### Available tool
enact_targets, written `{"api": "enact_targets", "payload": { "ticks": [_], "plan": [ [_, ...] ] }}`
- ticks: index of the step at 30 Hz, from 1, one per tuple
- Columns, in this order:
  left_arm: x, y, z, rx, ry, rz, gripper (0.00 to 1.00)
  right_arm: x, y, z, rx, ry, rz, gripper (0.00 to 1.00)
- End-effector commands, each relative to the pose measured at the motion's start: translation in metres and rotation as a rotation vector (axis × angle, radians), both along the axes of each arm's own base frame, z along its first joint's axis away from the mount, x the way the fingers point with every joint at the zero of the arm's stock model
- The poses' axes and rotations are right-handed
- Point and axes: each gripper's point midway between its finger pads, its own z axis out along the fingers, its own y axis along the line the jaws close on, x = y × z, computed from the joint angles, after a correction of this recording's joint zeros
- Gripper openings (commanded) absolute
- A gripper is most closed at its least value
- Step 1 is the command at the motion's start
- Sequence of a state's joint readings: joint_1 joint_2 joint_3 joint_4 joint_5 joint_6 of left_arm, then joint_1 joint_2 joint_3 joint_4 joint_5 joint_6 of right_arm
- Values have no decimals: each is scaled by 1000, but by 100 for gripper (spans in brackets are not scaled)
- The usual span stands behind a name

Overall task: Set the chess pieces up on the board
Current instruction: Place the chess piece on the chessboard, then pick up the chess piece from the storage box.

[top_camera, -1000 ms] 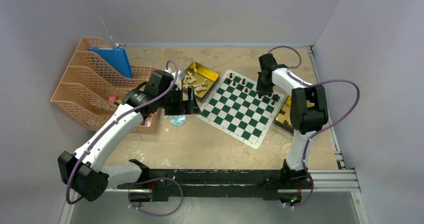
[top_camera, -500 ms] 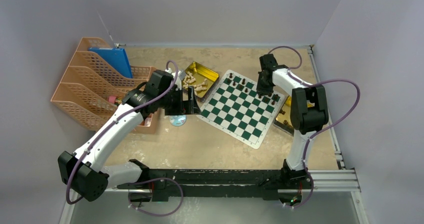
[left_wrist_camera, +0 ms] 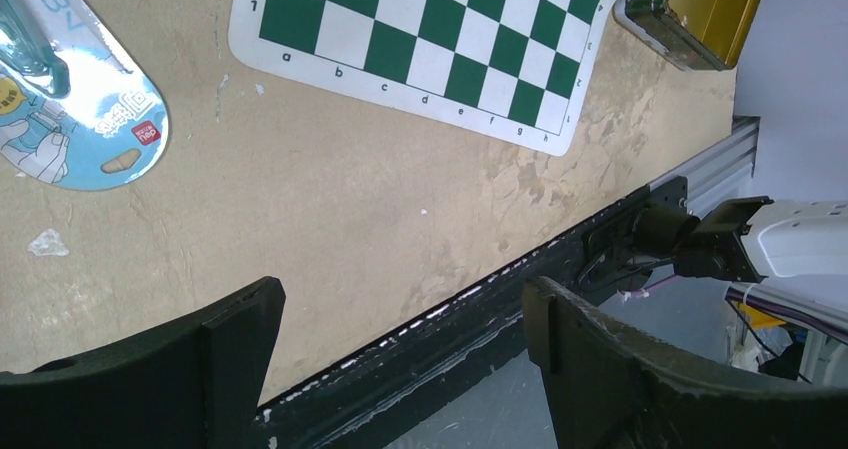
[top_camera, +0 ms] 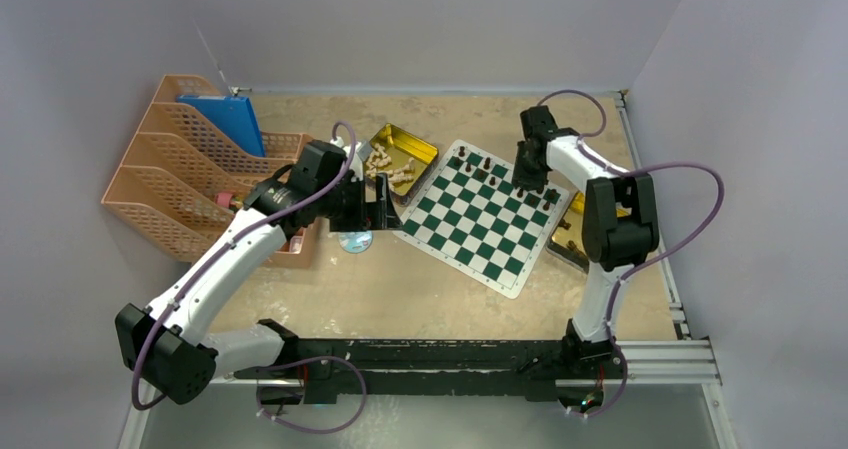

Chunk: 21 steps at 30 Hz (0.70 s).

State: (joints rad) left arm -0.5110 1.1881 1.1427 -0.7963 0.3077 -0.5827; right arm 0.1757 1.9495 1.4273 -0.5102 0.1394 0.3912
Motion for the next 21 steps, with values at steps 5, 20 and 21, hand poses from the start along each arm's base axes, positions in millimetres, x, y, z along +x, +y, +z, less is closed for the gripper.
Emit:
{"api": "enact_targets", "payload": {
  "ticks": [5, 20, 21],
  "plan": [
    [0, 7, 29, -13, -92, 5, 89, 6, -16, 81, 12, -183, -100, 33],
    [-11, 13, 31, -10, -93, 0, 89, -58, -107, 116, 201, -313, -671, 33],
    [-12, 13, 32, -12, -93, -1, 89, -65, -113, 110, 199, -307, -723, 33]
  ]
}}
